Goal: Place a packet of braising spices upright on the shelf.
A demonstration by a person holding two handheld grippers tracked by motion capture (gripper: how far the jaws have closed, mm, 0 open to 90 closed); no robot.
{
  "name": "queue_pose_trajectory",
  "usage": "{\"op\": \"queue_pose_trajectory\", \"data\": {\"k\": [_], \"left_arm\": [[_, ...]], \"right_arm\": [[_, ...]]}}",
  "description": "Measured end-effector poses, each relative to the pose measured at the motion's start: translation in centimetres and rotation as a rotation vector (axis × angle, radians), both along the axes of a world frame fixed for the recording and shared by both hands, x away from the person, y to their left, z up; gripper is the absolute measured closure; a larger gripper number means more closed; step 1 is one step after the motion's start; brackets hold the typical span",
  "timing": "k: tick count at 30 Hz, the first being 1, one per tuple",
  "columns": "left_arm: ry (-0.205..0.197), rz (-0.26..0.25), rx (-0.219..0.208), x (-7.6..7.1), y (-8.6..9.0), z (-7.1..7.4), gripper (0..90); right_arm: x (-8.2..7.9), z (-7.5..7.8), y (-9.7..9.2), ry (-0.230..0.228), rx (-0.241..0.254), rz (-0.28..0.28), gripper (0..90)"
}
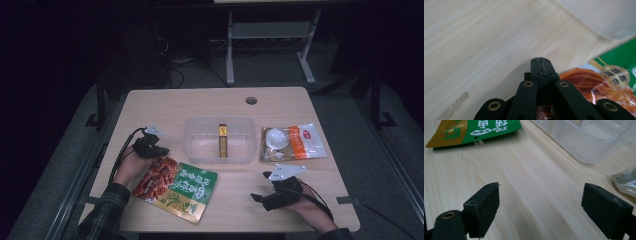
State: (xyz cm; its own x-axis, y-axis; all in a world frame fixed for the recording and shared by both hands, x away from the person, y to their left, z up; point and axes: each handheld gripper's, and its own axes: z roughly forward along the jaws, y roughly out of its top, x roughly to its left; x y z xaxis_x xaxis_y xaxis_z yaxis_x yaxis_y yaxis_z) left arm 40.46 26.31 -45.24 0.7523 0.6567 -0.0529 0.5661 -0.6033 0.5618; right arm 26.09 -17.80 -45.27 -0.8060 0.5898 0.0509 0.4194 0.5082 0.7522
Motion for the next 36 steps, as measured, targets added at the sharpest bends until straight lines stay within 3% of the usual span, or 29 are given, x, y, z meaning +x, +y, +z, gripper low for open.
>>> {"op": "queue_pose_trajectory", "data": {"k": [8, 10, 13, 16, 23, 28, 31, 32, 35, 36], "left_arm": [[0.038, -0.024, -0.019, -2.3, 1.0, 0.1, 90.0], [0.035, -0.031, -0.013, -2.9, 1.3, 0.1, 90.0], [0.042, -0.027, -0.036, -3.6, 1.7, 0.0, 90.0], [0.041, -0.048, -0.021, -4.3, 2.1, 0.1, 90.0], [0.058, -0.057, -0.047, -6.6, 2.7, 0.1, 90.0], [0.052, -0.062, -0.051, -8.0, 2.8, 0.1, 89.9], [0.026, -0.069, -0.093, -8.5, 2.9, 0.4, 89.6], [0.012, -0.058, -0.118, -8.7, 2.7, 0.6, 81.6], [0.002, -0.084, -0.157, -9.4, 2.2, 1.2, 69.3], [-0.021, -0.104, -0.172, -9.7, 2.0, 1.3, 65.2]], "right_arm": [[-0.1, 0.0, 0.0, 0.002, 0.001, -0.002, 14.3], [-0.1, 0.0, 0.0, 0.0, 0.0, 0.0, 14.3], [0.0, 0.0, 0.1, 0.001, 0.0, -0.001, 14.3], [0.0, 0.0, 0.1, 0.0, -0.002, 0.0, 14.3], [-0.1, 0.0, 0.0, 0.001, -0.002, -0.002, 14.3], [-0.1, 0.0, 0.1, -0.002, -0.007, 0.003, 14.3], [-0.1, 0.0, 0.1, -0.002, -0.007, 0.004, 14.3], [-0.2, 0.1, 0.1, -0.004, -0.008, 0.005, 14.3], [-0.2, 0.1, 0.1, -0.006, -0.009, 0.011, 14.3], [-0.2, 0.1, 0.1, -0.007, -0.01, 0.011, 14.3]]}}
